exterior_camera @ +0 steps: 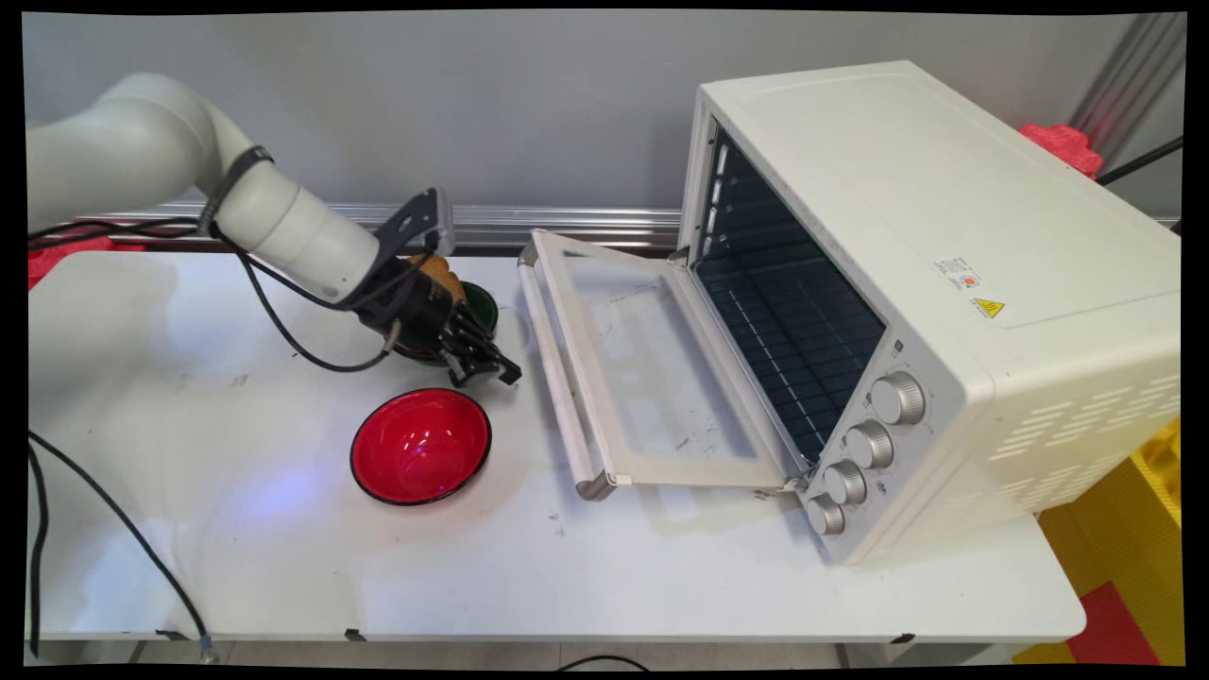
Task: Close the oven
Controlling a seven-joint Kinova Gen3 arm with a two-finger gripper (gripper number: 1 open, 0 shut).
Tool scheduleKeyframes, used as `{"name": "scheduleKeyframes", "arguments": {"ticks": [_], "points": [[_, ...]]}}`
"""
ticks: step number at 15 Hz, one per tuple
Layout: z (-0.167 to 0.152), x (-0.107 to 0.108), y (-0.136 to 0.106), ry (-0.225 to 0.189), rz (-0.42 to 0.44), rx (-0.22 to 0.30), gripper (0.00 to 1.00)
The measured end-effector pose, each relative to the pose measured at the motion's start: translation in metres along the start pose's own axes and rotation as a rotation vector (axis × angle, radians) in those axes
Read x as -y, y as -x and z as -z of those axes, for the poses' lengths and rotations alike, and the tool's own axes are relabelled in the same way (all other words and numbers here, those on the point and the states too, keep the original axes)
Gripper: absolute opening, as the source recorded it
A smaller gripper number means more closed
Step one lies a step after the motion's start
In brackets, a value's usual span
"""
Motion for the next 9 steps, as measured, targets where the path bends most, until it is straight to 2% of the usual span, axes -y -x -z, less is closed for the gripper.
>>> {"name": "scheduleKeyframes", "arguments": {"ticks": [9], "points": [[-0.03,0.001,0.006,-0.003,-0.017,-0.031,0.0]]}}
